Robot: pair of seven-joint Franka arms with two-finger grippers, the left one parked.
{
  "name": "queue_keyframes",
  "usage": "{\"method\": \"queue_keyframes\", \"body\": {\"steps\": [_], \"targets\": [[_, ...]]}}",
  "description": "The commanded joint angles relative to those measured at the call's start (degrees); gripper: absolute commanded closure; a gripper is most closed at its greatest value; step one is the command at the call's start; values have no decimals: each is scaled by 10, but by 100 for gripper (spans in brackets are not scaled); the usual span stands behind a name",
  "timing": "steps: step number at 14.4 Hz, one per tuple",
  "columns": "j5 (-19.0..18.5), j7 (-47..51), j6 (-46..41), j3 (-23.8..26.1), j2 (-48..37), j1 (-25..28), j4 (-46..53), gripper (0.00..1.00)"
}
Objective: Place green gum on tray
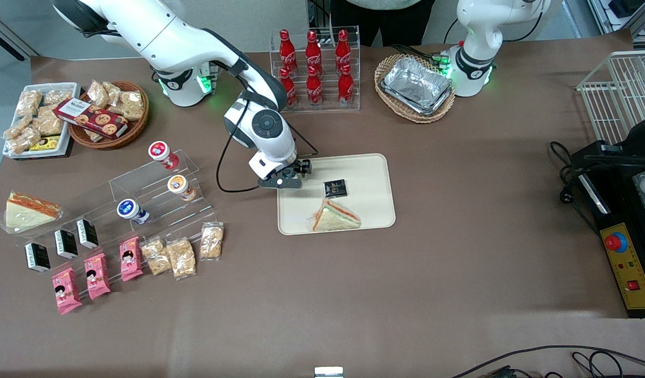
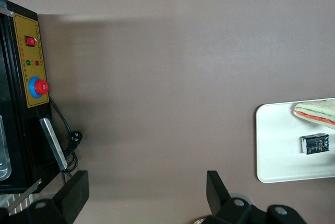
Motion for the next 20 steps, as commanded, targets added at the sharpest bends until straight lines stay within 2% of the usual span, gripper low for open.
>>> {"method": "queue_keyframes", "body": {"steps": [1,3,6,8,12,15,17,20], "targets": [[-20,15,-9,1,-11,-2,9,0],[-24,12,-102,1,-51,-7,37,0],[-24,-9,-267,1,-79,-12,143,0],[-20,-51,-334,1,-89,-37,199,0],[-3,-166,-352,3,-124,-136,221,0],[58,-276,-354,-2,-165,-218,220,0],[68,-353,-374,-41,-198,-247,220,0],[74,-467,-387,-148,-235,-242,218,0]]}}
